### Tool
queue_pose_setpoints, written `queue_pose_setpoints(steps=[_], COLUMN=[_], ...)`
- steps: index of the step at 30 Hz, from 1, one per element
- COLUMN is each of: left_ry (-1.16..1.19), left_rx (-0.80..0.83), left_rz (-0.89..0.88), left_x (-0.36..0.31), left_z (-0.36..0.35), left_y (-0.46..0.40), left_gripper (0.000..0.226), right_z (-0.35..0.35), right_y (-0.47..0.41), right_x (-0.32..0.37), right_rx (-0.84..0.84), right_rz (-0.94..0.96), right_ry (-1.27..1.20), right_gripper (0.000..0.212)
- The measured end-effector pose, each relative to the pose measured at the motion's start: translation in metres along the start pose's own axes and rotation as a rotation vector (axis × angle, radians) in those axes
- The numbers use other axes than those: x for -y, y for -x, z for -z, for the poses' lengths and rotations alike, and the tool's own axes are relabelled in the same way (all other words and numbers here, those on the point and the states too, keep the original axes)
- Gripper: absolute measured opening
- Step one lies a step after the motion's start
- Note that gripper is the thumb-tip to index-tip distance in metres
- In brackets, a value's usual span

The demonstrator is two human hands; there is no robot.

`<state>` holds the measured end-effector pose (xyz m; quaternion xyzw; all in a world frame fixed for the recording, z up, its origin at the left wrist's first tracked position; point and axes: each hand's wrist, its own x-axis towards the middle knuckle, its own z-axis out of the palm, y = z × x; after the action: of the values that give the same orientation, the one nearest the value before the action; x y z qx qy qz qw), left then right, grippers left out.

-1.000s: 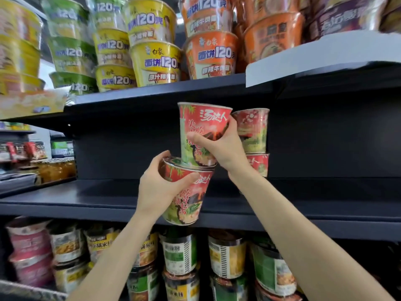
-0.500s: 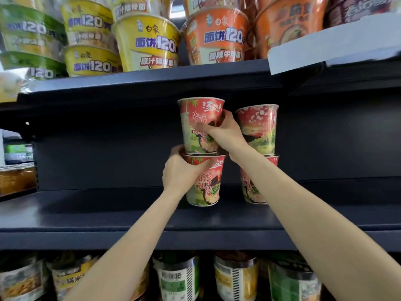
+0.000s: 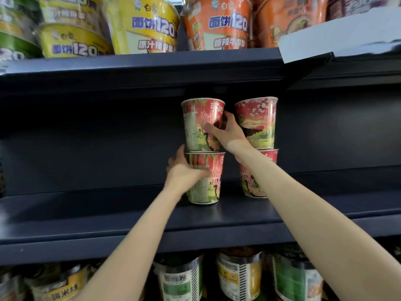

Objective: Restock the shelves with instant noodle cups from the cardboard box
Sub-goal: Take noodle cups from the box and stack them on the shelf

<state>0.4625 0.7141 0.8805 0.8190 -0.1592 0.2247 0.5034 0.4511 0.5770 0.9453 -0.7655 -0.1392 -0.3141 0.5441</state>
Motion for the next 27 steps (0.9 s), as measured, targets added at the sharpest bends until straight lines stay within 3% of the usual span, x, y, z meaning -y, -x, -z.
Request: queue_pose_setpoints(steps=[4,11,16,21,23,27], left_ry=[0.005,-0.012,-0.031,-0.003,-0.018,-0.107], left_rx=[0.022,-0.049,-0.015,0.038,-0.046,-0.204], left_rz=[-0.033,-0.032,-0.020,0.016,-0.067,-0.340], left_x=[0.001,-0.002,-0.001,-0.004,-0.010,-0.031], left_z=[0.001,-0.020,-0.021,-0.015,-0.009,-0.004], left_y=[0.003,0.005,0.001,0.005,0.014,0.054], left_gripper=[0.093,0.099,0.104,0.122,0.111,0.062], right_z=[0.000,0.007,0.008,0.009,0.015,0.039], right_y=[0.006,0.011,0.015,0.026,0.037,0.080], right_x=[0.004,0.006,0.004,-0.003,-0.005,-0.007], right_rx=[0.009,0.000,0.000,-0.009,-0.067,-0.216], right_rz=[0.030,-0.006,0.024,0.070,0.120,0.327], right_ry=[0.021,0.077,0.149,0.178,0.214,0.235], right_gripper=[0.081,0.076,0.074,0.077,0.072,0.046])
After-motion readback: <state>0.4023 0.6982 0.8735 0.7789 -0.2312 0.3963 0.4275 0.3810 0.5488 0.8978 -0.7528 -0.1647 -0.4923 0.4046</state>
